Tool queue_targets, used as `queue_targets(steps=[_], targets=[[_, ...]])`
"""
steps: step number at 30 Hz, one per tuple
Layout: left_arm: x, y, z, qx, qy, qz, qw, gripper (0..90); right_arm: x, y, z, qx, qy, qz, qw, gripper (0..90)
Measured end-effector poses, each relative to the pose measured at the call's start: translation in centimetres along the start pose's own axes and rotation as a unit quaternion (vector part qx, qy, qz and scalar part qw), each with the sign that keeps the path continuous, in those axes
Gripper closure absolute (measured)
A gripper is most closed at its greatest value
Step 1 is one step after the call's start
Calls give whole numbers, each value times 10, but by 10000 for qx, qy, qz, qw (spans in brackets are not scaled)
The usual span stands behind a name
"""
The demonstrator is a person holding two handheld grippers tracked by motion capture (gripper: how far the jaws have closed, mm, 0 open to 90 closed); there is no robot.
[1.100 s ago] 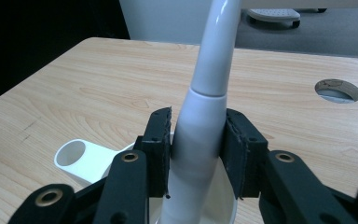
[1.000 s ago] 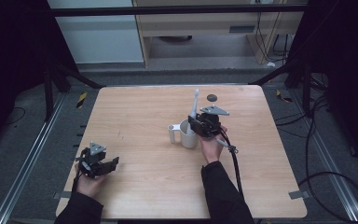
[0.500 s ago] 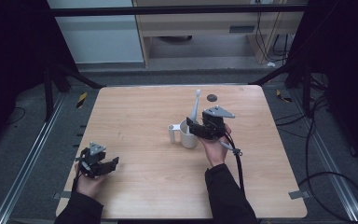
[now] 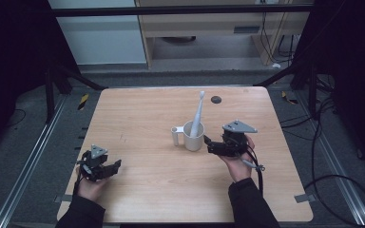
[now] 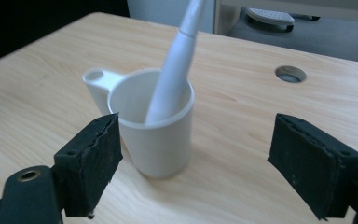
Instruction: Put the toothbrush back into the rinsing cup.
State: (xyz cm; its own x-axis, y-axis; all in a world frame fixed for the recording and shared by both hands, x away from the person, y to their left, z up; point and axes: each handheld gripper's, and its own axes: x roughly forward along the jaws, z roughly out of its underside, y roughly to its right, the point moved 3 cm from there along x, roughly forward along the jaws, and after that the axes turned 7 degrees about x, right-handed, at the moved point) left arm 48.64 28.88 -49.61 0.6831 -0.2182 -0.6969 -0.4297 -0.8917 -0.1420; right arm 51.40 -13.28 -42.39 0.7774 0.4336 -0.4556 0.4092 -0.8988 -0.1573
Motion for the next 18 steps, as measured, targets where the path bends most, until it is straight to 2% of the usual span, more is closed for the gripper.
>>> queue_targets(steps=[7, 18], targets=[[1, 0, 1, 23, -27, -2, 10000, 361, -26, 20, 25, -157, -116, 225, 9996, 147], [0, 1, 1, 93, 15, -14, 10000, 313, -51, 55, 62, -92, -247, 568, 9980, 144]])
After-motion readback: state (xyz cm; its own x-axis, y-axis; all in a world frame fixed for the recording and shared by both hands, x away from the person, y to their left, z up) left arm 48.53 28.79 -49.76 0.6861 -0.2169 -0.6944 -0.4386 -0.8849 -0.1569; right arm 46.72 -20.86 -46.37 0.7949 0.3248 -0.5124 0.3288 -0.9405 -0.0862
